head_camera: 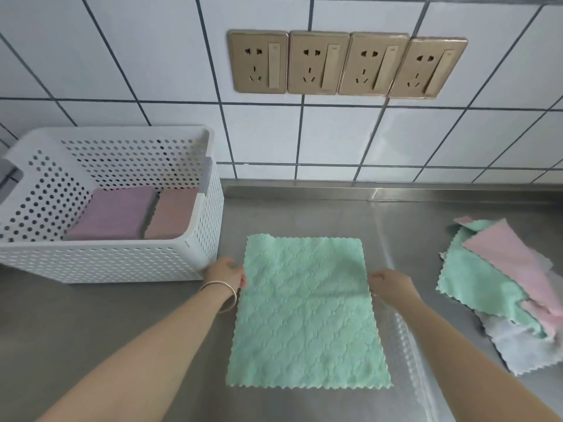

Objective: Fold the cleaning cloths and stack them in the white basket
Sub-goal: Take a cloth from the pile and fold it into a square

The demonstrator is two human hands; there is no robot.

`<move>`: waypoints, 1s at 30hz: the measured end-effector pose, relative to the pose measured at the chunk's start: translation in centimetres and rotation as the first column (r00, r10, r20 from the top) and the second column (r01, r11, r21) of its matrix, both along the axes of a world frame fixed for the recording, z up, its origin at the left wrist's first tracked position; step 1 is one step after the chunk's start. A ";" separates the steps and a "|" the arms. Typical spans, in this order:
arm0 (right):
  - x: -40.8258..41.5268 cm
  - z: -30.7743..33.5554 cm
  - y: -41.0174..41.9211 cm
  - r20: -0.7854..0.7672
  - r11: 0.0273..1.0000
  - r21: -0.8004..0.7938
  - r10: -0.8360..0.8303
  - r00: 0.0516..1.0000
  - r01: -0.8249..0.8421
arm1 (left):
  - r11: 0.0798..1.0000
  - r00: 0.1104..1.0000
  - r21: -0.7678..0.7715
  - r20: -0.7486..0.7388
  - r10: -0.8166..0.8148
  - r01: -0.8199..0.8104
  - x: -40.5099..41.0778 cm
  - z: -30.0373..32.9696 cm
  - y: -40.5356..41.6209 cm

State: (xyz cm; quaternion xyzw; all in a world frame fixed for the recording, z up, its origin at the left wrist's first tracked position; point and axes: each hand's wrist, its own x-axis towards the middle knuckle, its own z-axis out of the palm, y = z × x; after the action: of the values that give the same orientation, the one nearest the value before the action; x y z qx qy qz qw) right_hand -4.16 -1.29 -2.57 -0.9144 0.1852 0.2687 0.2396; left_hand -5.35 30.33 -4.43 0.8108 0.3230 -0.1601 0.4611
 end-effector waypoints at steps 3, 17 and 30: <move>1.8 -0.9 0.6 0.040 0.989 0.027 -0.147 0.988 0.146 | 0.998 1.000 0.051 -0.005 0.024 -0.023 1.8 -1.1 -0.6; 4.3 -4.1 1.7 0.122 0.980 -0.042 -0.188 0.975 0.194 | 0.904 0.998 0.423 -0.012 -0.057 0.056 3.8 -3.5 -1.0; -5.9 -3.7 6.1 0.557 0.843 -0.249 0.528 0.642 -0.477 | 0.466 0.530 0.579 0.069 -0.845 0.669 -4.9 -1.4 -3.9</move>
State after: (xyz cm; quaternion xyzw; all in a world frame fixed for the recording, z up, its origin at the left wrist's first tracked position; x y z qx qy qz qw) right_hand -10.02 4.79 -6.25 -0.9744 -0.1522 0.0102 0.1654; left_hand -10.21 26.45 -5.80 0.9691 -0.1365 -0.1187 0.1677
